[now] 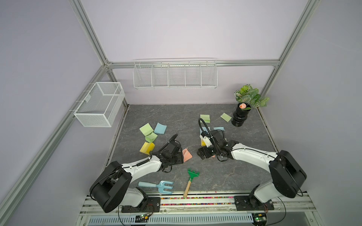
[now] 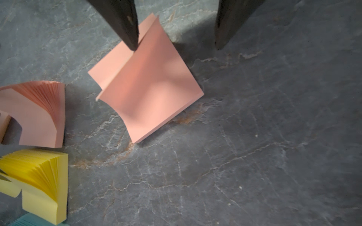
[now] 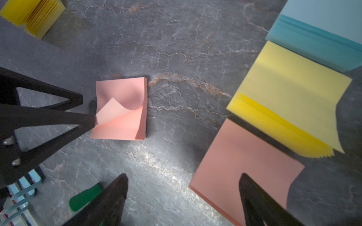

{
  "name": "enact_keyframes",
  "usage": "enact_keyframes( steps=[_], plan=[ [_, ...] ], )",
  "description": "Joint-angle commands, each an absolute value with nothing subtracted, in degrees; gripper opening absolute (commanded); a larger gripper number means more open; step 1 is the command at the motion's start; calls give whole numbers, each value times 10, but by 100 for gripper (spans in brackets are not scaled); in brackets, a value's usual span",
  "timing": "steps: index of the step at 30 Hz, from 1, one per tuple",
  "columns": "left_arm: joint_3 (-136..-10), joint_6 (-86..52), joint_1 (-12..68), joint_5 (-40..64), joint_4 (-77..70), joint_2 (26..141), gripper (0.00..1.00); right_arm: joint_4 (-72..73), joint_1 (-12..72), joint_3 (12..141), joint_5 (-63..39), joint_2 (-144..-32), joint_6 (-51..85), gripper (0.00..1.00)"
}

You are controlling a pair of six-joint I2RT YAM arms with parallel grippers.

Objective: Tear off pages from different memo pads
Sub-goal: Pick up the memo pad from the center of the board.

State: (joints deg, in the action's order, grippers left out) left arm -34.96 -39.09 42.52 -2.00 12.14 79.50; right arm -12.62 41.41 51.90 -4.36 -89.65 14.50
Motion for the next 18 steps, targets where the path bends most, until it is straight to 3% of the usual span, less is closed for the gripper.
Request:
enact_keyframes(
  steps=[1,18],
  plan=[
    [-369,-386,428,-45,132,789,63,-135,429,554,-40,-921,132,89],
    [-376,-386,429,-76,145,777,64,-166,464,669,-13,-1056,92,89]
  ],
)
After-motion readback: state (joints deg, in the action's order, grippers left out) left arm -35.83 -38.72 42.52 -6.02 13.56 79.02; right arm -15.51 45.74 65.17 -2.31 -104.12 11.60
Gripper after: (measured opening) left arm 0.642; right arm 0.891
